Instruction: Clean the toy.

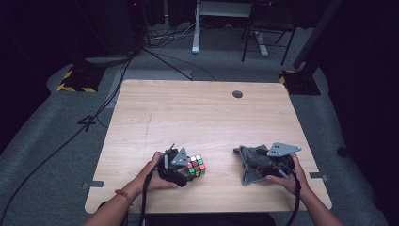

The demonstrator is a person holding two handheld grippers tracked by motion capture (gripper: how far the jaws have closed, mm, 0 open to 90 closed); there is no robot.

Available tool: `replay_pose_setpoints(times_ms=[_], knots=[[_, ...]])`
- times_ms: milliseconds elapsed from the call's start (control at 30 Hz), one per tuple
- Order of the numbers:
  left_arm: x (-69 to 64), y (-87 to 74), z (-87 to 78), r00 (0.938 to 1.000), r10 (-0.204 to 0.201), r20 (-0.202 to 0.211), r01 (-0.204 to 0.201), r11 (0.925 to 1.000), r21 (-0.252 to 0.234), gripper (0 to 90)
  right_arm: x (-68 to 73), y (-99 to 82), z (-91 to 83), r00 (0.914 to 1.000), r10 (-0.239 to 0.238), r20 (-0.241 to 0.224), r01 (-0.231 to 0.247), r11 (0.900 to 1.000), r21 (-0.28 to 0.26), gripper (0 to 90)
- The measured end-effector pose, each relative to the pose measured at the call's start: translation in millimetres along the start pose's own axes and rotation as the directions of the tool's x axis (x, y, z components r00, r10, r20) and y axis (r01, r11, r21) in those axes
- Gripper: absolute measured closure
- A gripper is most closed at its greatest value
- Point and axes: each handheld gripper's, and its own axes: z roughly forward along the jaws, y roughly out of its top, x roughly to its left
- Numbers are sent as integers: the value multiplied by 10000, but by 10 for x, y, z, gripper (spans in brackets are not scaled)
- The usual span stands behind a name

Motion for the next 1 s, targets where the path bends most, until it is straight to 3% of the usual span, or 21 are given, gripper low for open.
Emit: replay_pose_setpoints(times_ms=[167, 333, 400, 667, 800, 933, 967, 1000], knots=[[-25, -83, -79, 10000, 22, 76, -23, 9998, 184, 305, 103, 71, 15, 9996, -206, -213, 203, 9997, -146, 373], [-136, -76, -117, 9989, 344, 330, -357, 9986, 383, 357, 204, 104, 52, 9980, -377, -503, 374, 9993, -71, 374], [-192, -64, -112, 9988, 256, 423, -276, 9985, 475, 375, 230, 107, 82, 9975, -385, -585, 386, 9993, 18, 368], [-335, -18, -8, 9930, 490, 1074, -568, 9959, 707, 348, 367, 155, 232, 9922, -659, -1059, 678, 9976, 148, 363], [-264, -47, 9, 9952, 198, 956, -275, 9964, 804, 260, 460, 182, 318, 9865, -880, -1377, 922, 9954, 243, 362], [-116, -58, 24, 9967, -138, 804, 106, 9991, 401, 211, 546, 238, 425, 9794, -1113, -1686, 1175, 9927, 269, 372], [-92, -43, 32, 9971, -24, 756, -10, 9990, 449, 147, 572, 256, 457, 9772, -1214, -1745, 1283, 9913, 290, 373], [-76, -28, 42, 9968, 154, 781, -187, 9990, 416, 156, 599, 276, 490, 9751, -1312, -1787, 1392, 9897, 333, 374]])
